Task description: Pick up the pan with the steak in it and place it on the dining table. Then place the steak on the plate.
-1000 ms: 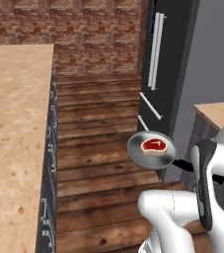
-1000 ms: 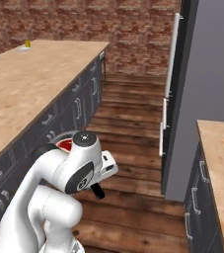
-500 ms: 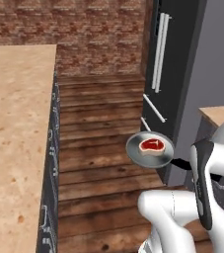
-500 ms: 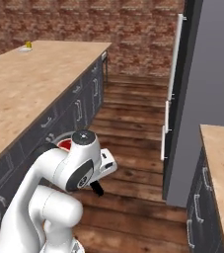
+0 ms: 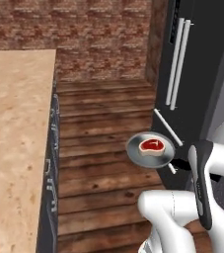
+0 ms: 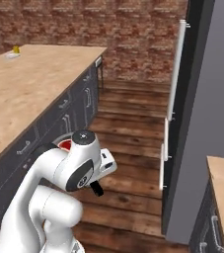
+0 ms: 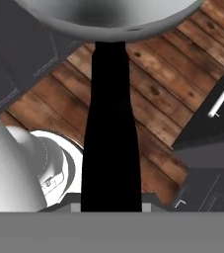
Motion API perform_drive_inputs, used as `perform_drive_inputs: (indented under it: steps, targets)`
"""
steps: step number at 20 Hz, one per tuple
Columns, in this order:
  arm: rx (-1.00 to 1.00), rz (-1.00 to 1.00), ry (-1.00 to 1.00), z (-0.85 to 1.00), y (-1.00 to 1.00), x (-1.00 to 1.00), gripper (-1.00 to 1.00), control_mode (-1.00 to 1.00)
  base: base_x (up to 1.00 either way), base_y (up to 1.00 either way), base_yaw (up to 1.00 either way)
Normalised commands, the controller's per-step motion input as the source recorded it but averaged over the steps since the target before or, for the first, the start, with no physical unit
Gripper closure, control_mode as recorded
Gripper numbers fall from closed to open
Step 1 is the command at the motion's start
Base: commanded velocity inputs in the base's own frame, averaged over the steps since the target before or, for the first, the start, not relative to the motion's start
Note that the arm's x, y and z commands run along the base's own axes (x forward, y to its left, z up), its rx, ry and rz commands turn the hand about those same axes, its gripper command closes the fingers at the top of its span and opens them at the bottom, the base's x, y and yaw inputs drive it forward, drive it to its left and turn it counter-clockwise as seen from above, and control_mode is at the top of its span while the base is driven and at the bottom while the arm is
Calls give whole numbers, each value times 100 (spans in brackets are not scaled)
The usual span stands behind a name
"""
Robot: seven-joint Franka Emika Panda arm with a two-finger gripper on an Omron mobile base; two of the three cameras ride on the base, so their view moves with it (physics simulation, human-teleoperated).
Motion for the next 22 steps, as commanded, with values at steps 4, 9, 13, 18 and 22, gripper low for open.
perform_drive_inputs:
  steps: [4, 9, 13, 18, 22]
  targets:
    - [0, 0, 0, 0, 0, 0, 100, 100, 100, -7, 0]
    - [0, 0, 0, 0, 0, 0, 100, 100, 100, -11, 0]
    - [0, 0, 0, 0, 0, 0, 100, 100, 100, -13, 0]
    - [0, 0, 0, 0, 0, 0, 100, 100, 100, -18, 0]
    - [0, 0, 0, 0, 0, 0, 100, 100, 100, -20, 0]
